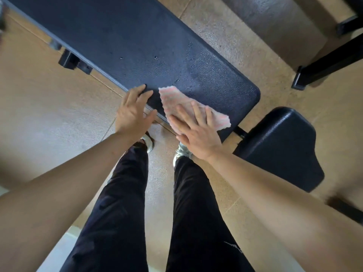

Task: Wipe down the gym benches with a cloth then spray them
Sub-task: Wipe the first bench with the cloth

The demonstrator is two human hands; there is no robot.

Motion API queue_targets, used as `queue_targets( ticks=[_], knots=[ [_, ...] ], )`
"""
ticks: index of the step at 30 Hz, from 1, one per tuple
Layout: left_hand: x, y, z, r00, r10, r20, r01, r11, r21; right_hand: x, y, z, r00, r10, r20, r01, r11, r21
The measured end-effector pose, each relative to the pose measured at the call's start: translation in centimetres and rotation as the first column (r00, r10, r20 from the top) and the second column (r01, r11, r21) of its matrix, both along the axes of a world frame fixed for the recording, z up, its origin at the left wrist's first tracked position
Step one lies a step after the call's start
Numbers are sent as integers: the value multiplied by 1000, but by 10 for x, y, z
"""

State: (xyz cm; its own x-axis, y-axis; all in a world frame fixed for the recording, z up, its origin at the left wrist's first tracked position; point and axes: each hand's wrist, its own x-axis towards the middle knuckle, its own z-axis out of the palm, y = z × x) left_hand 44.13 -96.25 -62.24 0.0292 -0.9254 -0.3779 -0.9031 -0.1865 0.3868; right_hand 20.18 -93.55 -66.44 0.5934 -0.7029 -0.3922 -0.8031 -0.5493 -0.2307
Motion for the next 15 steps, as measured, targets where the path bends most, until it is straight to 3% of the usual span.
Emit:
queue_targets(
  ticks=[5, 11, 15],
  knots=[
    [25, -10, -11, 993, 34, 113, -41, 998, 52, -17, -47, -2, 986, 156, -67, -159, 986, -42],
    [43, -20, -18, 987, 47, 151, -60, 995, 78, -10, -132, -6, 977, -185, -105, 176, 980, -89],
    [47, -20, -19, 993, 47, 108, -53, 997, 52, 22, -135, -7, 920, -379, -98, 368, 923, -115]
  ],
)
